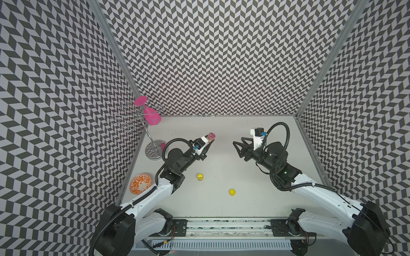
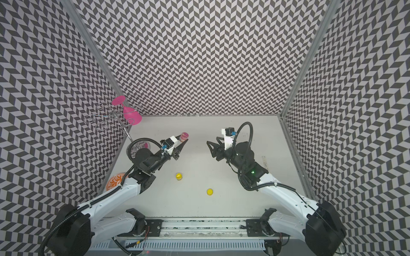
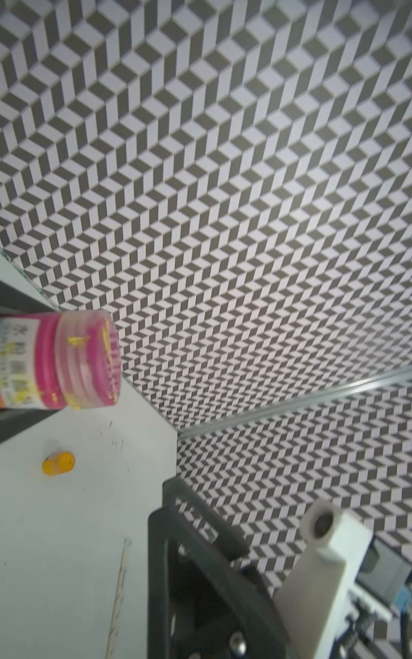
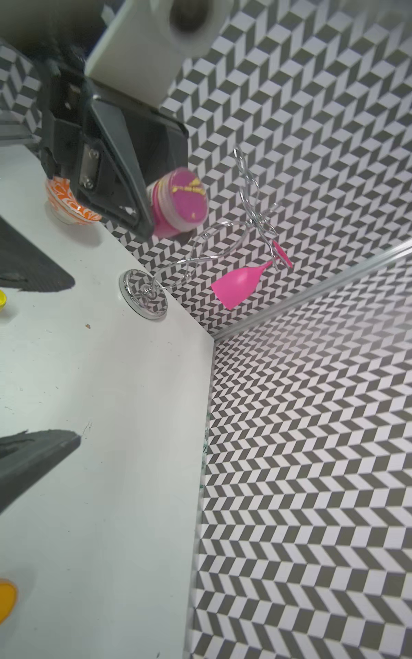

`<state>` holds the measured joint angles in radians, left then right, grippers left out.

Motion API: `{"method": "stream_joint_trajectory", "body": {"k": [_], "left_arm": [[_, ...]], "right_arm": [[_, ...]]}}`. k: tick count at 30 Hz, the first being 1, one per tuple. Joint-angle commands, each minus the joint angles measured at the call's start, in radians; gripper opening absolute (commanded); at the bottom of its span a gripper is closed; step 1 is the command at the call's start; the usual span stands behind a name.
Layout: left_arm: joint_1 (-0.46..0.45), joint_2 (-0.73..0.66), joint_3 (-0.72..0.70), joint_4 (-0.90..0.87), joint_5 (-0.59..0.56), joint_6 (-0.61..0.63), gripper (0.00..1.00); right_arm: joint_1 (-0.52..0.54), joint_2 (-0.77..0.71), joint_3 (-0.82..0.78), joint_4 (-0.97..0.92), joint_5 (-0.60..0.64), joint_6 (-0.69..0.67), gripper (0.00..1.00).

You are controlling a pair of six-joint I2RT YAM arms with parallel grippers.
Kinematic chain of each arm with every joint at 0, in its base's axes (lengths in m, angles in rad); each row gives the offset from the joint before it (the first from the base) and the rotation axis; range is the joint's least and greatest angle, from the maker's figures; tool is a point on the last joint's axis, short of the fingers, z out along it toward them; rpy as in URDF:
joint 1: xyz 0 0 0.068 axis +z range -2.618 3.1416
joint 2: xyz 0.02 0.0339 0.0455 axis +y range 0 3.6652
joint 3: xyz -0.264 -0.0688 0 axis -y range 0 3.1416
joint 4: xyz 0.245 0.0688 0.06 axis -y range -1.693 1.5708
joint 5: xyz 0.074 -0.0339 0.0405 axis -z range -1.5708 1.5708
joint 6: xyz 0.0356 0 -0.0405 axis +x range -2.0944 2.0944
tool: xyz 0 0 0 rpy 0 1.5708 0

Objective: Close the paint jar lid
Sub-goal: Screw the lid onto the paint jar.

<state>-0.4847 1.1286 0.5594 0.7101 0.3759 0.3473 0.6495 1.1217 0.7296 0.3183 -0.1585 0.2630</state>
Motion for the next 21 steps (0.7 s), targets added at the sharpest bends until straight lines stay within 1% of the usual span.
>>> {"method": "stream_joint_trajectory", "body": {"k": [1,5,7,10,14,19,21], "left_arm": [[0.015,0.02,0.043,-0.035,0.313,0.016,0.3],[0.029,0.026,0.047,-0.02,0.504,-0.003,0.3],[0.037,0.035,0.038,0.024,0.574,-0.034,0.3],[0.046,0.053,0.042,0.068,0.65,-0.08,0.3],[0.048,0.066,0.042,0.117,0.702,-0.126,0.3],[0.048,0.074,0.041,0.138,0.714,-0.145,0.3],[0.047,0.074,0.041,0.148,0.719,-0.154,0.3]], "right_arm": [[-0.006,-0.036,-0.004,0.089,-0.174,-0.182,0.62],[-0.02,-0.028,-0.007,0.18,-0.338,-0.294,0.62],[-0.024,-0.017,0.005,0.204,-0.429,-0.335,0.62],[-0.028,0.005,0.035,0.206,-0.561,-0.375,0.61],[-0.028,0.049,0.07,0.214,-0.657,-0.38,0.61],[-0.027,0.102,0.096,0.243,-0.761,-0.361,0.61],[-0.025,0.121,0.097,0.269,-0.782,-0.347,0.61]]}}
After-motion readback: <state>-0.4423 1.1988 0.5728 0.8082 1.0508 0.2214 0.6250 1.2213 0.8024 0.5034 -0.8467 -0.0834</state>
